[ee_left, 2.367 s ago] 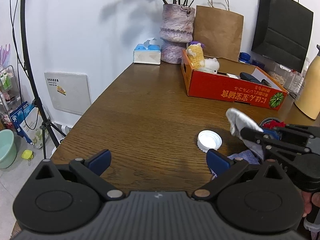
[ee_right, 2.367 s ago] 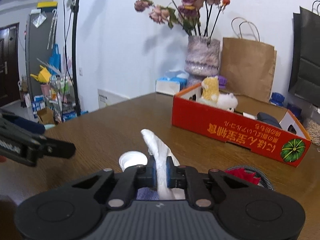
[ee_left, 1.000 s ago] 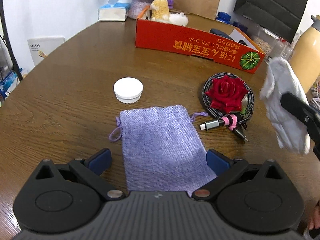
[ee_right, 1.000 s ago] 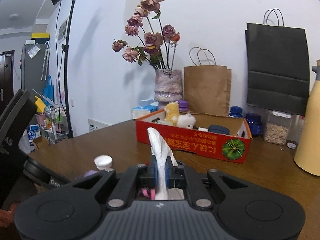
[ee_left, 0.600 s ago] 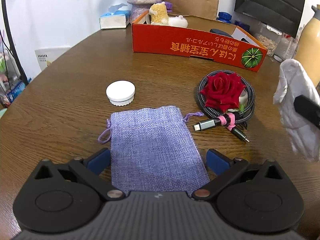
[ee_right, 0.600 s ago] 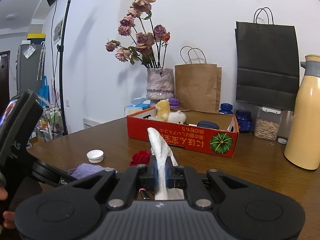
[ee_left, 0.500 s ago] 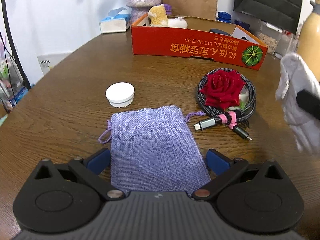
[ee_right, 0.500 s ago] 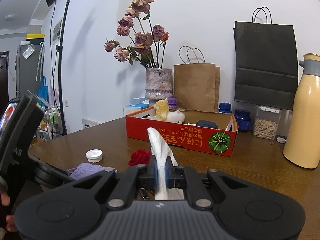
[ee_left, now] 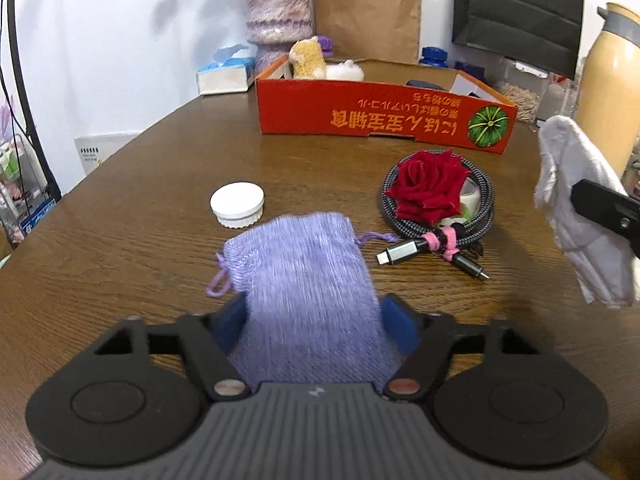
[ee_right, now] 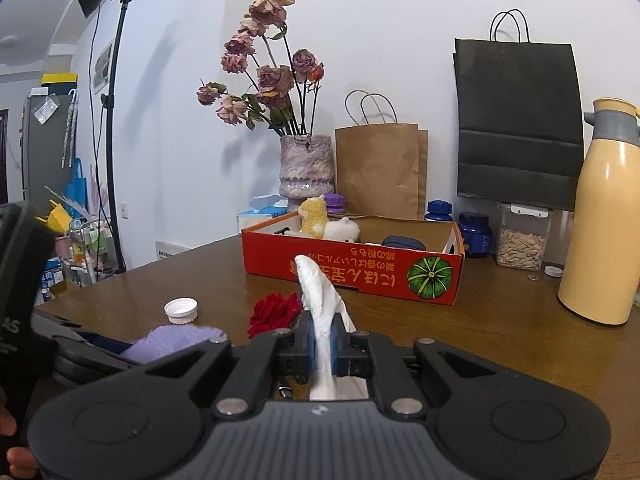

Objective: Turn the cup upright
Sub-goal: 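Grasp the lavender drawstring bag with the left gripper while the right gripper holds the cloth, then carry the lavender bag in the left gripper and cloth in the right gripper to the box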

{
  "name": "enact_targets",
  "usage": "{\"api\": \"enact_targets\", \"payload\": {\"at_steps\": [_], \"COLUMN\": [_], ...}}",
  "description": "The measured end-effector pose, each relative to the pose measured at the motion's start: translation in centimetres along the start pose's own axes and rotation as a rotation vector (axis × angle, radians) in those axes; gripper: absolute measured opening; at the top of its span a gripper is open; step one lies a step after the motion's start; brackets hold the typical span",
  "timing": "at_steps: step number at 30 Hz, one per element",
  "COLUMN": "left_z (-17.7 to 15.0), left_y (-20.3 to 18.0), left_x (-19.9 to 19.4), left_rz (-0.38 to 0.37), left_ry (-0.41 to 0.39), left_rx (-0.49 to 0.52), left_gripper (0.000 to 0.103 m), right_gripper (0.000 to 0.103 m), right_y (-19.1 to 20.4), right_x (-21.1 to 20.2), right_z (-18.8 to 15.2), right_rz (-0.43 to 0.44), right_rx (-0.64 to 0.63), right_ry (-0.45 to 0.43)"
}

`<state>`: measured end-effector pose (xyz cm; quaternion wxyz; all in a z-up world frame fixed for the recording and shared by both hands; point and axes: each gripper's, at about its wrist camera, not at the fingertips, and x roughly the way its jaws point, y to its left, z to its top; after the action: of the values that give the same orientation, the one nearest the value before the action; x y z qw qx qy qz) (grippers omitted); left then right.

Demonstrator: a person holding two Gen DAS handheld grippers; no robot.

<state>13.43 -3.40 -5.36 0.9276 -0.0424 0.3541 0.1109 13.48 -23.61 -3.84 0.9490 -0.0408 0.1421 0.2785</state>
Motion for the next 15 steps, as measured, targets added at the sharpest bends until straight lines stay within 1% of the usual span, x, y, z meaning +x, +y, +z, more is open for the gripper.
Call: {"api": "enact_targets", "payload": {"at_steps": [1,3,6,8,15], "left_z": [-0.1,-0.3,-0.3,-0.3,0.4], "left_y": [0.0,0.2,0.6,0.9,1.9], "left_x": [-0.2,-0.5,-0.8,-0.9,-2.2], "left_rz": [-0.004,-0.021,-0.076,-0.1,-0.132], "left_ry": [-0.007,-0.021,-0.02,-0.017,-0.057], "left_rx": [0.003,0.012,0.02,0.016,0.015], "left_gripper": [0.057,0.03,0.012,0.011,0.01], "right_gripper": [0.007,0.007,0.007,0.007,0.007], "right_y": [0.0,0.1,0.3,0.4,1.1], "right_x": [0.0,0.0,0.0,-0.1,-0.2], "right_z": [0.0,-0.1,-0.3,-0.4,-0.4], "right_rz": [-0.001,-0.003,-0.015,-0.023,-0.039], "right_rx": [0.002,0.006,0.015,0.017,0.026], "right_ry": [0.0,-0.002,0.001,0.004,0.006]}}
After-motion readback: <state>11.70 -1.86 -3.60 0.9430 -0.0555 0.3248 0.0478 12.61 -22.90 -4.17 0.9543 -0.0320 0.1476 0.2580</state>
